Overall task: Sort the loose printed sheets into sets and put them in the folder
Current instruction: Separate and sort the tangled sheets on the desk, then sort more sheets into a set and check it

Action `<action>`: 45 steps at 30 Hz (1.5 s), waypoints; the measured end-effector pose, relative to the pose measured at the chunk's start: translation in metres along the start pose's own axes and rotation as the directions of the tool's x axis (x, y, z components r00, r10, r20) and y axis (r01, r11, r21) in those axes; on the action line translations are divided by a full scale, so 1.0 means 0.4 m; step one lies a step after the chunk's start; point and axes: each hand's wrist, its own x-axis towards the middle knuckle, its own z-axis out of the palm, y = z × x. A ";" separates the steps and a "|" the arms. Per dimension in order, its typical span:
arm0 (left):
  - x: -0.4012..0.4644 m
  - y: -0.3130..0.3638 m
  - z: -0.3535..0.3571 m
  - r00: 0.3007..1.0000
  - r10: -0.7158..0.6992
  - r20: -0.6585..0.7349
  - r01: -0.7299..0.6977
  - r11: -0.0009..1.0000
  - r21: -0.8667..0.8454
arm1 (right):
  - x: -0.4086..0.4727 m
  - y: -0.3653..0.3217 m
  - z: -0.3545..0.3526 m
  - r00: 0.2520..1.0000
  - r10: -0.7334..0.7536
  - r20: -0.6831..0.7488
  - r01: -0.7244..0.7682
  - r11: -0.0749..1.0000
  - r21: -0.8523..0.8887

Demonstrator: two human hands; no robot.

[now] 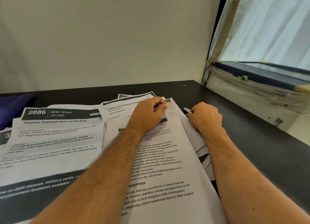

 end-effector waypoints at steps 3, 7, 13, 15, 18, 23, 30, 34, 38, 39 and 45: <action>-0.002 -0.006 -0.001 1.000 -0.023 0.004 0.023 1.000 -0.008 | -0.019 -0.009 -0.014 0.986 -0.094 -0.138 0.096 0.995 0.010; -0.002 -0.007 0.003 1.000 -0.020 0.005 0.020 0.999 0.035 | -0.044 -0.044 -0.026 0.914 -0.219 -0.341 0.328 0.894 0.306; -0.001 0.009 -0.004 1.000 0.008 -0.026 -0.005 0.994 0.110 | -0.085 -0.074 -0.046 0.937 -0.314 0.151 0.129 0.715 0.687; 0.000 0.014 -0.006 0.998 0.022 -0.051 -0.013 0.987 0.157 | -0.076 -0.075 -0.044 0.917 -0.313 0.245 0.057 0.714 0.698; 0.002 0.026 -0.007 0.997 0.063 -0.036 -0.051 0.957 0.285 | -0.072 -0.074 -0.042 0.872 -0.298 0.389 -0.074 0.705 0.705; 0.047 0.055 -0.081 0.998 -0.042 -0.044 0.059 0.864 0.500 | -0.084 -0.076 -0.046 0.864 -0.287 0.414 -0.170 0.606 0.777; -0.055 0.081 -0.292 0.805 -0.561 -0.194 0.592 0.782 0.194 | -0.101 -0.091 -0.076 0.883 -0.280 0.376 -0.262 0.372 0.891; -0.169 0.083 -0.376 0.679 -0.707 0.200 0.733 0.634 -0.247 | -0.138 -0.121 -0.091 0.868 -0.305 0.393 -0.314 0.276 0.908; -0.254 0.041 -0.451 0.662 -0.733 0.157 0.726 0.576 -0.375 | -0.224 -0.187 -0.094 0.797 -0.407 0.446 -0.376 0.245 0.894; -0.280 0.025 -0.483 0.654 -0.748 0.114 0.724 0.576 -0.378 | -0.250 -0.215 -0.089 0.773 -0.447 0.450 -0.364 0.268 0.892; -0.437 -0.103 -0.734 0.616 -0.771 -0.160 0.747 0.637 -0.189 | -0.415 -0.428 -0.046 0.612 -0.608 0.506 -0.192 0.506 0.841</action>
